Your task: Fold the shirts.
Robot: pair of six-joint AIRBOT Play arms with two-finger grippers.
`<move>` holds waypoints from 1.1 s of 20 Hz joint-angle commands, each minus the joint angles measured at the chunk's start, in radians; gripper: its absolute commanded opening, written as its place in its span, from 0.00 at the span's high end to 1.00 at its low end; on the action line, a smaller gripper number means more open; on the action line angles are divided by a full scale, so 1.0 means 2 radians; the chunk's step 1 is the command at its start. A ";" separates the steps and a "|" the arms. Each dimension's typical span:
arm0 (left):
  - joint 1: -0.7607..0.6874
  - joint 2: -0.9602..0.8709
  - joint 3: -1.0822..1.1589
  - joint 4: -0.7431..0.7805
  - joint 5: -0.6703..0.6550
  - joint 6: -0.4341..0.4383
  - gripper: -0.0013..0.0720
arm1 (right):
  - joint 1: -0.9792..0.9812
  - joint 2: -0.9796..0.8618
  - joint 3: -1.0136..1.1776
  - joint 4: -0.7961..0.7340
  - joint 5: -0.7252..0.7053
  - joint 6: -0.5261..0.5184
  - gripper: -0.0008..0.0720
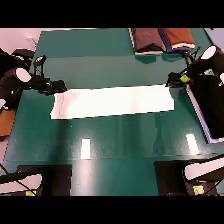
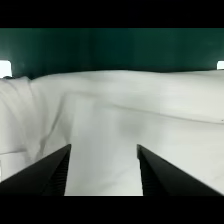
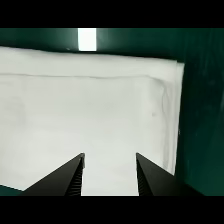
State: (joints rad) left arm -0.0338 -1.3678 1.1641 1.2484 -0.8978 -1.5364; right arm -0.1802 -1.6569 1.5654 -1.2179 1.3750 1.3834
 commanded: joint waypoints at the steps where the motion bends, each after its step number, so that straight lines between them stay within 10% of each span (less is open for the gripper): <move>1: 0.000 -0.004 0.023 -0.003 -0.041 0.000 0.30 | -0.029 -0.006 0.017 0.063 0.010 -0.043 0.46; 4: 0.000 -0.003 0.043 -0.006 -0.080 0.000 0.31 | -0.076 0.013 -0.037 0.064 0.017 -0.060 0.46; 7: -0.002 -0.003 0.044 -0.044 -0.079 0.005 0.93 | -0.129 0.017 -0.102 0.068 0.017 -0.067 0.26; 13: -0.059 -0.008 0.044 -0.083 -0.044 0.026 0.94 | -0.144 -0.023 -0.167 0.178 -0.006 -0.111 0.28; 15: -0.082 -0.011 0.044 -0.086 -0.026 0.021 0.94 | -0.120 -0.035 -0.163 0.180 -0.019 -0.112 0.32; 19: -0.128 -0.037 0.044 -0.094 0.003 0.007 0.95 | -0.076 -0.036 -0.130 0.179 -0.031 -0.128 0.96; 22: -0.165 -0.073 0.055 -0.096 0.043 -0.002 0.95 | -0.060 -0.014 -0.069 0.181 0.002 -0.126 0.96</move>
State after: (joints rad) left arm -0.2989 -1.4605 1.2587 1.0645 -0.8852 -1.5196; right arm -0.3378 -1.7103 1.3437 -0.8703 1.3396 1.1419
